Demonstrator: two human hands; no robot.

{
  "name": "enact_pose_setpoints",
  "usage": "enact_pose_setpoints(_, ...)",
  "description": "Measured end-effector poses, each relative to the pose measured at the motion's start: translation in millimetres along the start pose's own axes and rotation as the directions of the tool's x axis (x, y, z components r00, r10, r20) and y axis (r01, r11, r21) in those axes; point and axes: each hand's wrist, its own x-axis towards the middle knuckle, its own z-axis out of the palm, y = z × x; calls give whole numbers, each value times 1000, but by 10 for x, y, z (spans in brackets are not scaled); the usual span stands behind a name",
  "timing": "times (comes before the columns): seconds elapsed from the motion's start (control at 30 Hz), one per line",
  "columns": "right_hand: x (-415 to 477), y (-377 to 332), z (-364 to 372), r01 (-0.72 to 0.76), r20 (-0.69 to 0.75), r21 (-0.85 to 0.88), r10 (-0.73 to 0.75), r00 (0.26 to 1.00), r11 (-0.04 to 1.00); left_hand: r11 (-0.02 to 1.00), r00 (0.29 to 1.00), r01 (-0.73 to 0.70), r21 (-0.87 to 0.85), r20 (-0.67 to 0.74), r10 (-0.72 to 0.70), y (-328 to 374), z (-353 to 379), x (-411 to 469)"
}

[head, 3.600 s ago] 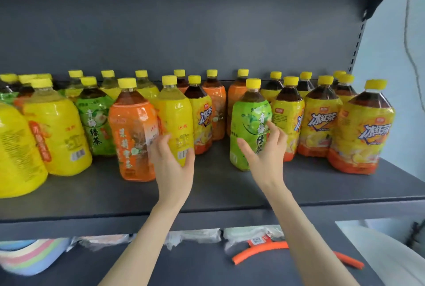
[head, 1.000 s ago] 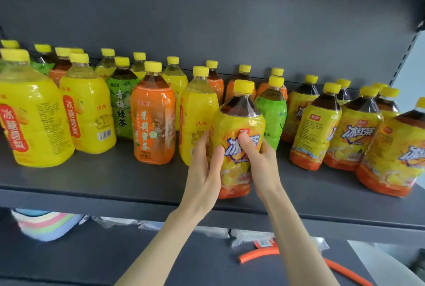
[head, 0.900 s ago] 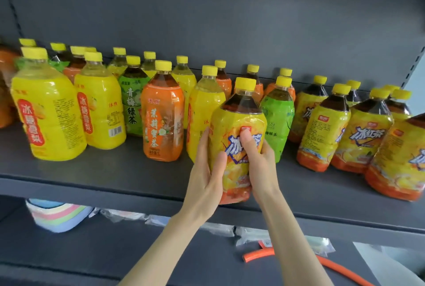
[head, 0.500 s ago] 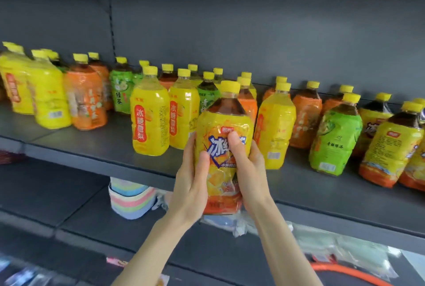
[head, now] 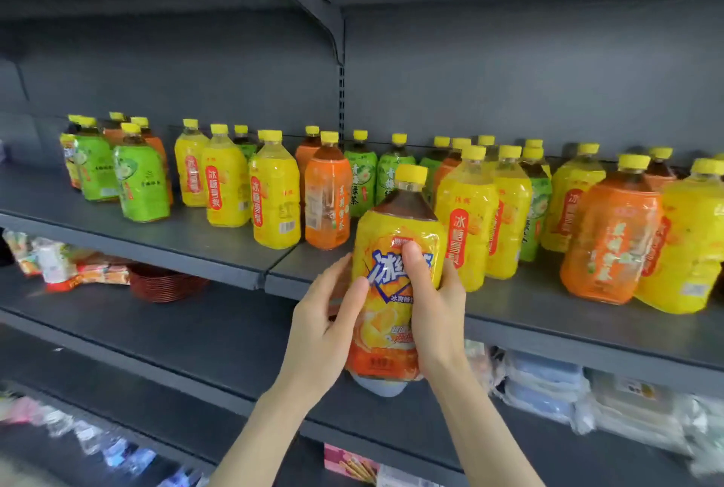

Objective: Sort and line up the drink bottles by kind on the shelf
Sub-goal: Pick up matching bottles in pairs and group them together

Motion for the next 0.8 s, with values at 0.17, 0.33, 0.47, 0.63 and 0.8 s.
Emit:
enact_pose_setpoints(0.17,192,201,681,-6,55,-7,7,998,1000,997,997,-49,54,-63,53,-157,-689,298)
enact_pose_setpoints(0.33,490,512,1438,12,98,28,-14,995,1000,993,990,-76,89,-110,86,-402,-1360,705)
enact_pose_setpoints(0.47,785,723,2108,33,125,69,-42,991,997,990,985,-71,120,-148,89,-556,-1927,1124)
enact_pose_setpoints(0.63,1076,1003,2939,46,137,66,-55,989,997,982,973,-78,171,-201,112,-784,-2681,1579)
enact_pose_setpoints(0.8,1259,1304,3703,10,160,43,-17,987,999,978,958,-63,200,-262,115,-1055,-3429,1910)
